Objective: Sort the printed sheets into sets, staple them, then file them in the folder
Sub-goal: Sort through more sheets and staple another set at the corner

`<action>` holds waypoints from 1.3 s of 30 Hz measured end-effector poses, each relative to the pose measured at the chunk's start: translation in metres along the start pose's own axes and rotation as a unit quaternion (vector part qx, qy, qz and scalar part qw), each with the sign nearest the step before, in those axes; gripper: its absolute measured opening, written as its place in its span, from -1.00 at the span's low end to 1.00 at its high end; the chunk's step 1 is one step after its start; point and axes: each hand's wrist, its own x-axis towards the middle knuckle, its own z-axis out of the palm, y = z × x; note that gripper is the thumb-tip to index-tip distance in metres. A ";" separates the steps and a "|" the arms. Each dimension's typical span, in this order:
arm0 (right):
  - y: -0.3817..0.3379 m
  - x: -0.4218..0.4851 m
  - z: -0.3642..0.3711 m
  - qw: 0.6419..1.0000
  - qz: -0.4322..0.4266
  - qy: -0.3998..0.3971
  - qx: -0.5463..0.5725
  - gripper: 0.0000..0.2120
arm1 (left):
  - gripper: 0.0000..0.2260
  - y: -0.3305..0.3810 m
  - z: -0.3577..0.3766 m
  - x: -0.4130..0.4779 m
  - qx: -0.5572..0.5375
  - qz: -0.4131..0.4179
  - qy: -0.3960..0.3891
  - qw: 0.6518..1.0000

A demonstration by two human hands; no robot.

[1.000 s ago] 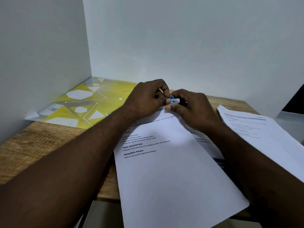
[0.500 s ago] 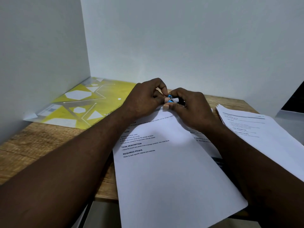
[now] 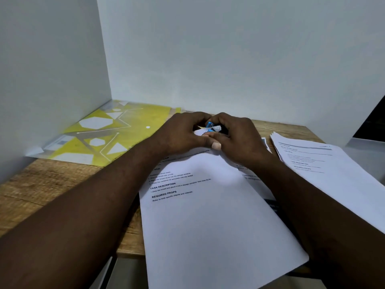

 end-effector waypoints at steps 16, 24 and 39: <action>0.004 -0.006 0.006 0.997 -0.011 0.064 0.041 -0.73 | -0.44 0.003 0.003 0.000 0.113 0.108 0.026 0.987; 0.003 -0.008 0.007 0.996 0.007 0.053 0.075 -0.78 | -0.37 -0.002 -0.001 0.003 0.109 0.098 0.004 0.989; 0.008 -0.005 0.008 0.995 0.043 0.034 0.084 -0.55 | -0.85 -0.013 -0.009 0.006 0.058 -0.035 0.031 0.997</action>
